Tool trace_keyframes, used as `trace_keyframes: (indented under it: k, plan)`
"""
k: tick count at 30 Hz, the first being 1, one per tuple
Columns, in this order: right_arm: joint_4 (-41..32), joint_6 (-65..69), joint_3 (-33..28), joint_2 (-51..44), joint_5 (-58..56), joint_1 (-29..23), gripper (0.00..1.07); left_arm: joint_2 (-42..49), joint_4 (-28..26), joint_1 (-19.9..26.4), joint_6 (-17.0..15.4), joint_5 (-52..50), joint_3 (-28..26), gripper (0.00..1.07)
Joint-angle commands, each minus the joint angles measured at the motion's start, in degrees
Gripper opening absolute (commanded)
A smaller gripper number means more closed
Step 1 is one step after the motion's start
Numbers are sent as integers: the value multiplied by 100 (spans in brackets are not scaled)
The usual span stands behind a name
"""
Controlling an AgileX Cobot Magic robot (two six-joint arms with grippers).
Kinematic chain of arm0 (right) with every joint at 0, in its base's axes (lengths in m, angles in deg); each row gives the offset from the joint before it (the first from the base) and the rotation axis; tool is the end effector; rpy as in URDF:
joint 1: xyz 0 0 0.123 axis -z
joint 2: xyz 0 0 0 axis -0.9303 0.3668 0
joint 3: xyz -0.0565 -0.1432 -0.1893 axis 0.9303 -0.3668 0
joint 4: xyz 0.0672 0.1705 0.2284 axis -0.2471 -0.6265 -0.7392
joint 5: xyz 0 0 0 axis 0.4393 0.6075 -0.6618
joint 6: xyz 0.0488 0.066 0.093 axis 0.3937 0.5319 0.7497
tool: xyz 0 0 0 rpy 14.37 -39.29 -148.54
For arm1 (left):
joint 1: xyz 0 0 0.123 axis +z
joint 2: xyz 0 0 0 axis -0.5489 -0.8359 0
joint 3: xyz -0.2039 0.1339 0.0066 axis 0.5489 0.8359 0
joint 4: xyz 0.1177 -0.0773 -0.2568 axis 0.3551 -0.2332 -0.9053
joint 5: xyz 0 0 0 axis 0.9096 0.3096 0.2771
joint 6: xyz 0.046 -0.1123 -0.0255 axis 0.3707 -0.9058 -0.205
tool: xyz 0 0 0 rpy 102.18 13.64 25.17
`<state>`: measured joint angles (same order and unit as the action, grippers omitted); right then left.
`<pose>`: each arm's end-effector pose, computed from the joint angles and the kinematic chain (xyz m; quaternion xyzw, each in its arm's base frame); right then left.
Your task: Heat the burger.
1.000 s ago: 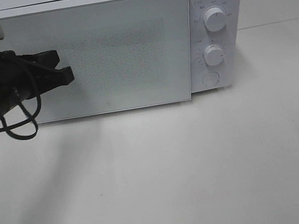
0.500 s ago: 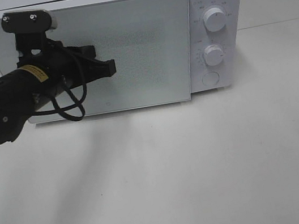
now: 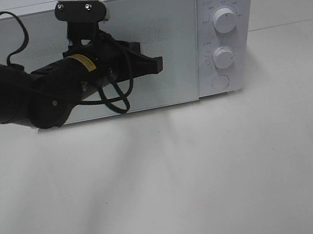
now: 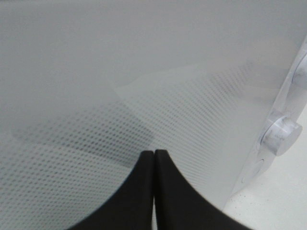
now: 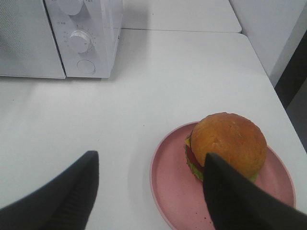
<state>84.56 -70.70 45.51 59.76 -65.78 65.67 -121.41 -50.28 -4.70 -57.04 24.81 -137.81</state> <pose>0.1076 -0.0041 0.2901 -0.0066 0.8298 -0.0228 0.5576 0.3689 -0.2738 0.0880 0.1963 0.7713 -0.1899 0.5749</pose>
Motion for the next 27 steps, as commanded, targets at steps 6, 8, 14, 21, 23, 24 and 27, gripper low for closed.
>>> trace_keyframes:
  k: [6, 8, 14, 21, 23, 24, 27]
  plan:
    - [0, -69, -17, -201, 63, 29, 57, -321, -1071, 46, 413, -372, -842, 0]
    - [0, -69, -17, -201, 63, 29, 57, -332, -1066, -57, 413, -361, -871, 0]
    - [0, -69, -17, -201, 63, 29, 57, -286, -1066, -212, 453, -218, -831, 0]
    - [0, -69, -17, -201, 63, 29, 57, 63, -1266, -556, 670, 785, -745, 0]
    - [0, -69, -17, -201, 63, 29, 57, 218, -1415, -613, 693, 922, -619, 6]
    - [0, -69, -17, -201, 63, 29, 57, 384, -1473, -613, 688, 1112, -458, 15]
    - [0, -69, -17, -201, 63, 29, 57, 447, -1473, -613, 688, 1215, -384, 21]
